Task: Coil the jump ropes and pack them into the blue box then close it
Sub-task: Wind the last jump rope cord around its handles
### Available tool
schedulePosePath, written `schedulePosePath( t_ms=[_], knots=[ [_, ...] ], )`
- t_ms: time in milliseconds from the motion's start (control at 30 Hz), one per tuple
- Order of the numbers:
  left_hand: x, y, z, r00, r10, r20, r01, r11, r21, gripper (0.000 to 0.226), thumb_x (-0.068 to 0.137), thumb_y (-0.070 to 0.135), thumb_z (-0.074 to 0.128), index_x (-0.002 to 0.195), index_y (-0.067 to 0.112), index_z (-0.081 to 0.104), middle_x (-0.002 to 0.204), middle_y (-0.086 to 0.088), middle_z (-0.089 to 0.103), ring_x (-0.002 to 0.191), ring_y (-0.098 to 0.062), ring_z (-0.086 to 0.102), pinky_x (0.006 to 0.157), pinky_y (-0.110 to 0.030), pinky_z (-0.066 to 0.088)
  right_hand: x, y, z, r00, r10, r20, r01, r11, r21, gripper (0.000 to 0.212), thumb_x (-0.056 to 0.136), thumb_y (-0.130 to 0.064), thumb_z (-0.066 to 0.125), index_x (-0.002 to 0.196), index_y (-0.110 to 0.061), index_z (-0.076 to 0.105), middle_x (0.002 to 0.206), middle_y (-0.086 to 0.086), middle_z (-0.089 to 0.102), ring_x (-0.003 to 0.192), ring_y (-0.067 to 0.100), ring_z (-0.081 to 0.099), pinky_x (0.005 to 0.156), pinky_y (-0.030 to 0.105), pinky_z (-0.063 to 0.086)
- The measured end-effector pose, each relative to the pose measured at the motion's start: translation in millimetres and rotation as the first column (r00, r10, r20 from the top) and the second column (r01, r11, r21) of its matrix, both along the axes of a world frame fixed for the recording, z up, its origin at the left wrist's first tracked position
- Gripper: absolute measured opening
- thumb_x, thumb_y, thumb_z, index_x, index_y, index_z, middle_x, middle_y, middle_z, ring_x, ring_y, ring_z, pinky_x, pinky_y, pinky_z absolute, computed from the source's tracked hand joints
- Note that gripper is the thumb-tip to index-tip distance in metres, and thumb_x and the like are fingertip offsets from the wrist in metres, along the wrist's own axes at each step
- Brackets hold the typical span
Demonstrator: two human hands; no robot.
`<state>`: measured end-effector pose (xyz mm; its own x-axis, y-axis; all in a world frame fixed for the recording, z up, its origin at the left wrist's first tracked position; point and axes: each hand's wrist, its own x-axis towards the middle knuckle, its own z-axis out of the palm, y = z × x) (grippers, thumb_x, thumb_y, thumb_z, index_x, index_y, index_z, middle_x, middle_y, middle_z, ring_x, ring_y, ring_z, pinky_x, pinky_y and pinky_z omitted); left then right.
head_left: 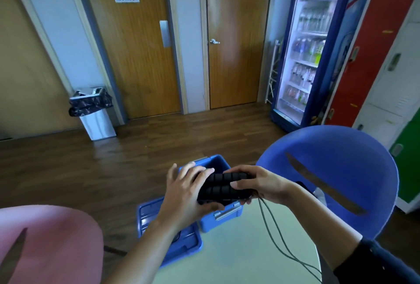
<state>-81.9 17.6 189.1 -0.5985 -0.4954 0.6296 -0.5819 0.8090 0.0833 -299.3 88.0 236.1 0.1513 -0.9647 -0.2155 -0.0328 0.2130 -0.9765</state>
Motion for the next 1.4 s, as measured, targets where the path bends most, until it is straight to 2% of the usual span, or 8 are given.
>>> schedulePosePath(
  t_ms=[267, 400, 500, 667, 800, 867, 1167, 1400],
  knots=[
    [13, -4, 24, 0.996, 0.088, 0.025, -0.086, 0.995, -0.052, 0.084, 0.048, 0.081, 0.062, 0.105, 0.019, 0.063, 0.087, 0.004, 0.07, 0.078, -0.021, 0.067, 0.078, -0.035, 0.042, 34, -21, 51, 0.977, 0.139, -0.164, -0.136, 0.99, 0.029, 0.032, 0.09, -0.012, 0.065, 0.121, -0.004, 0.06, 0.09, 0.012, 0.065, 0.059, 0.019, 0.063, 0.052, 0.019, 0.051],
    [25, -3, 39, 0.99, 0.127, -0.064, -0.106, 0.959, 0.263, 0.085, 0.045, 0.083, 0.061, 0.104, 0.022, 0.061, 0.092, 0.008, 0.067, 0.083, -0.015, 0.065, 0.068, -0.031, 0.053, 53, -26, 71, 0.967, 0.127, -0.221, -0.125, 0.992, 0.024, 0.034, 0.093, -0.028, 0.061, 0.115, -0.003, 0.059, 0.091, 0.01, 0.064, 0.056, 0.012, 0.064, 0.055, 0.017, 0.053],
    [29, 2, 50, 0.951, 0.223, -0.216, -0.062, 0.819, 0.571, 0.088, 0.035, 0.085, 0.068, 0.101, 0.028, 0.055, 0.088, 0.014, 0.065, 0.082, -0.009, 0.062, 0.069, -0.028, 0.05, 68, -29, 86, 0.96, 0.014, -0.28, -0.028, 0.999, -0.045, 0.045, 0.094, -0.051, 0.048, 0.105, -0.009, 0.06, 0.092, 0.007, 0.067, 0.056, 0.014, 0.062, 0.052, 0.018, 0.052],
    [30, -2, 71, 0.7, 0.409, -0.586, 0.292, 0.586, 0.756, 0.083, 0.033, 0.081, 0.074, 0.087, 0.019, 0.058, 0.067, 0.003, 0.058, 0.053, -0.011, 0.053, 0.052, -0.025, 0.041, 90, -34, 95, 0.938, -0.208, -0.279, 0.168, 0.972, -0.163, 0.055, 0.098, -0.057, 0.027, 0.098, -0.012, 0.059, 0.062, -0.001, 0.053, 0.043, 0.01, 0.05, 0.046, 0.02, 0.042],
    [33, -8, 99, 0.341, 0.589, -0.733, 0.652, 0.413, 0.636, 0.066, 0.051, 0.063, 0.068, 0.09, 0.011, 0.057, 0.063, -0.002, 0.053, 0.044, -0.013, 0.049, 0.043, -0.025, 0.041, 115, -29, 91, 0.963, -0.144, -0.23, 0.102, 0.977, -0.184, 0.047, 0.103, -0.044, 0.028, 0.076, -0.014, 0.053, 0.057, -0.003, 0.037, 0.043, 0.011, 0.035, 0.046, 0.023, 0.03],
    [35, -11, 113, 0.256, 0.602, -0.757, 0.737, 0.385, 0.556, 0.067, 0.05, 0.066, 0.062, 0.091, 0.013, 0.059, 0.066, -0.002, 0.056, 0.051, -0.015, 0.052, 0.048, -0.026, 0.044, 133, -24, 84, 0.986, -0.067, -0.155, 0.042, 0.986, -0.162, 0.046, 0.104, -0.041, 0.031, 0.07, -0.015, 0.049, 0.056, -0.002, 0.035, 0.043, 0.012, 0.031, 0.045, 0.023, 0.026],
    [49, -8, 123, 0.188, 0.57, -0.8, 0.861, 0.296, 0.413, 0.088, 0.034, 0.07, 0.081, 0.097, 0.014, 0.056, 0.069, -0.003, 0.053, 0.049, -0.015, 0.051, 0.046, -0.027, 0.046, 168, -14, 83, 0.992, 0.055, -0.116, -0.065, 0.995, -0.082, 0.053, 0.098, -0.045, 0.046, 0.056, -0.014, 0.053, 0.046, -0.002, 0.039, 0.034, 0.01, 0.031, 0.037, 0.019, 0.025],
    [67, -2, 130, 0.256, 0.508, -0.822, 0.862, 0.265, 0.433, 0.039, 0.066, 0.017, 0.079, 0.097, 0.01, 0.056, 0.072, -0.005, 0.05, 0.051, -0.017, 0.051, 0.046, -0.027, 0.045, 176, -13, 76, 0.975, 0.107, -0.194, -0.128, 0.987, -0.098, 0.06, 0.093, -0.058, 0.046, 0.054, -0.013, 0.056, 0.044, -0.001, 0.044, 0.033, 0.01, 0.04, 0.037, 0.017, 0.033]
  ],
)
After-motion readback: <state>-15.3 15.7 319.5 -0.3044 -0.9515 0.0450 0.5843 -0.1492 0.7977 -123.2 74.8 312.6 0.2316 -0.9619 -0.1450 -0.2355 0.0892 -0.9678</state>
